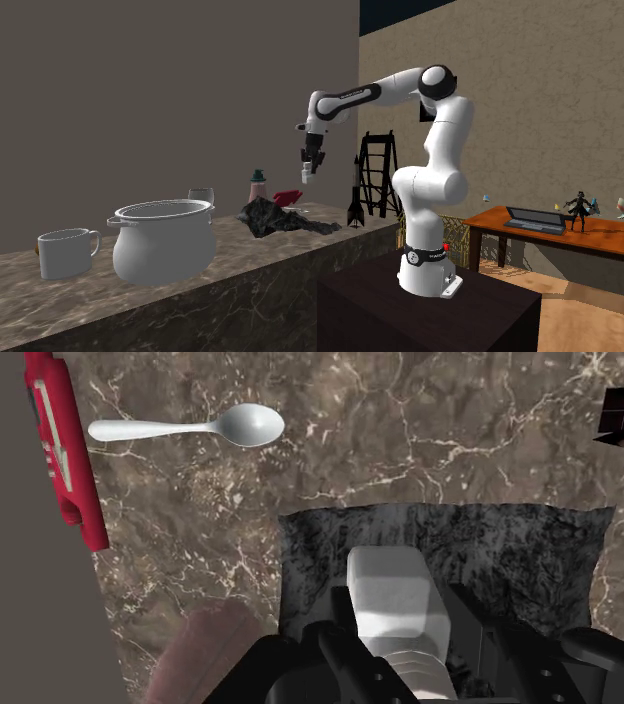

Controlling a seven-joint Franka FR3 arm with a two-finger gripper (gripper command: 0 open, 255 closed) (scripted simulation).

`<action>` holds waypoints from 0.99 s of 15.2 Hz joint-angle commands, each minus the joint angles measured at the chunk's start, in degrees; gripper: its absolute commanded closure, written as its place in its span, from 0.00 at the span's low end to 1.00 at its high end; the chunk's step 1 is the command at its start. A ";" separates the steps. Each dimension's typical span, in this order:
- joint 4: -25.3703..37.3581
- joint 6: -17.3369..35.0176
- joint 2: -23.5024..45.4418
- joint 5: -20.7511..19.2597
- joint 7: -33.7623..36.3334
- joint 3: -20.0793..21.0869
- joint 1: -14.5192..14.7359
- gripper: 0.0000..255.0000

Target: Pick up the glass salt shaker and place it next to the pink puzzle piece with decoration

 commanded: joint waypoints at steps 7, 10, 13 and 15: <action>10.88 -1.37 4.57 3.06 -12.89 -19.01 9.60 1.00; 16.34 -2.70 4.24 2.86 -16.35 -29.33 17.66 1.00; 20.62 -3.84 1.51 0.53 -17.61 -36.28 23.88 1.00; 19.37 -2.49 1.15 0.03 -17.36 -36.73 23.98 1.00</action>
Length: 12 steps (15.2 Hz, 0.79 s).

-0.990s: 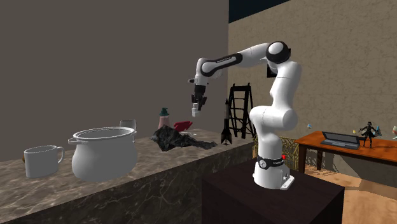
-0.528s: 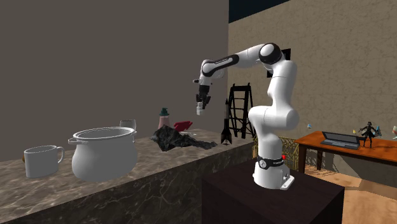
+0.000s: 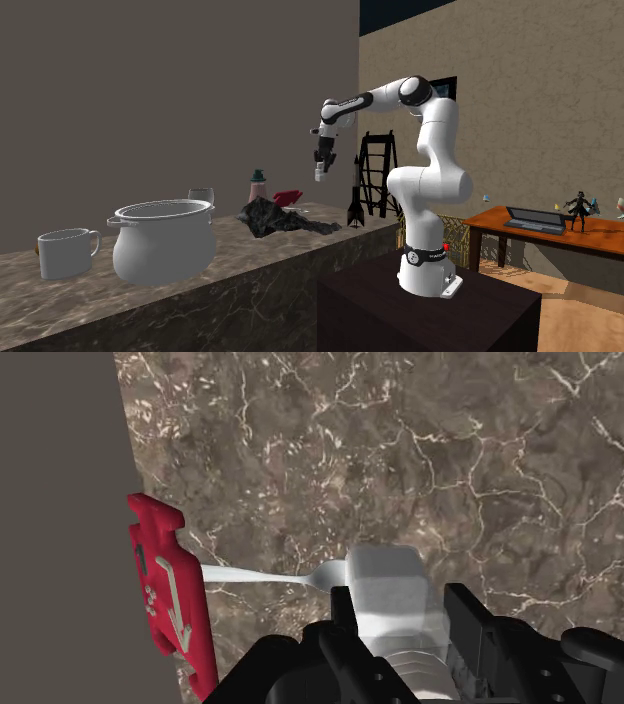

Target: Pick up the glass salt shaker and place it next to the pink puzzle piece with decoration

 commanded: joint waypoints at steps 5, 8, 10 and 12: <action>-3.09 3.91 -1.33 -1.77 0.75 -2.40 1.40 1.00; -4.64 5.85 -1.94 -2.65 1.18 -3.53 2.00 1.00; -5.60 7.12 -2.39 -3.29 1.49 -4.37 2.48 1.00; -6.50 8.37 -2.87 -3.96 1.82 -5.25 3.02 1.00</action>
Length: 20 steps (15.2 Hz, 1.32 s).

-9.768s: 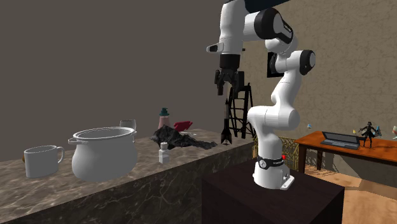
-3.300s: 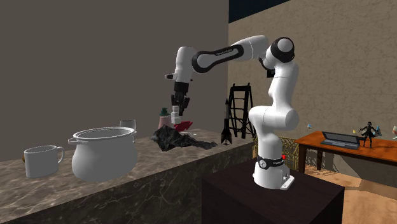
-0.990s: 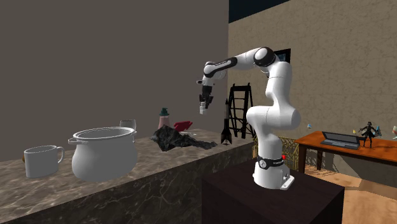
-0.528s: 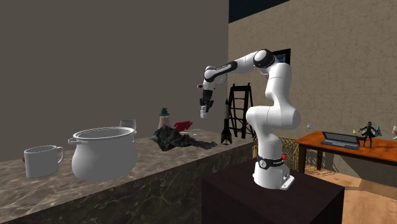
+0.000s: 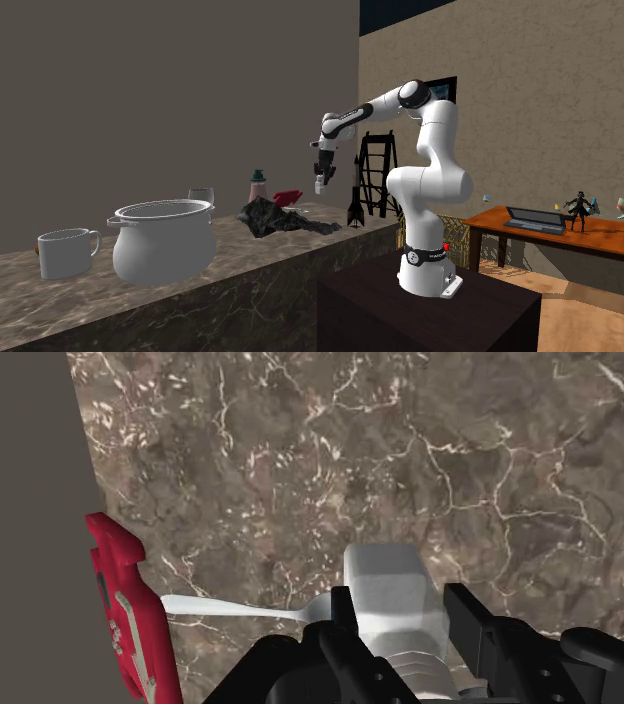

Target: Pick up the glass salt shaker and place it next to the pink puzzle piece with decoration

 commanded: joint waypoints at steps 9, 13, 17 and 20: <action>-3.83 6.03 -2.70 -3.79 1.88 -5.02 3.28 1.00; -4.98 8.30 -3.95 -5.51 2.74 -7.27 4.82 1.00; -5.51 9.48 -4.67 -6.47 3.22 -8.52 5.69 1.00; -5.51 9.48 -4.67 -6.47 3.22 -8.52 5.69 1.00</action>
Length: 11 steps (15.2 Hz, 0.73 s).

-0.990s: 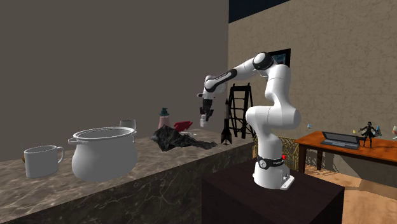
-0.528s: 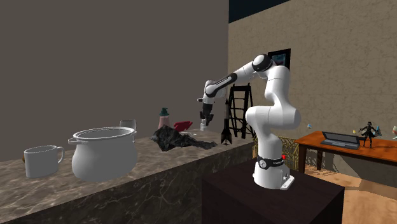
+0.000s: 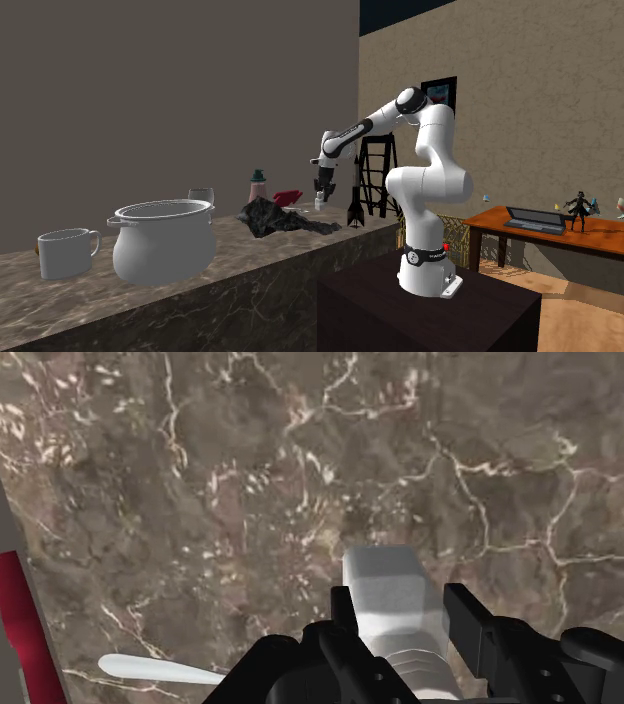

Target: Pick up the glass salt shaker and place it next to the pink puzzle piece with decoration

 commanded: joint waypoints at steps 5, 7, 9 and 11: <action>-0.01 0.02 -0.01 -0.01 0.00 -0.01 0.00 0.00; -0.01 0.02 0.00 -0.01 0.00 -0.01 0.00 0.00; -0.01 0.02 0.00 -0.01 0.00 -0.01 0.00 0.00; 0.78 -2.56 1.88 2.38 -1.44 3.24 -2.80 0.00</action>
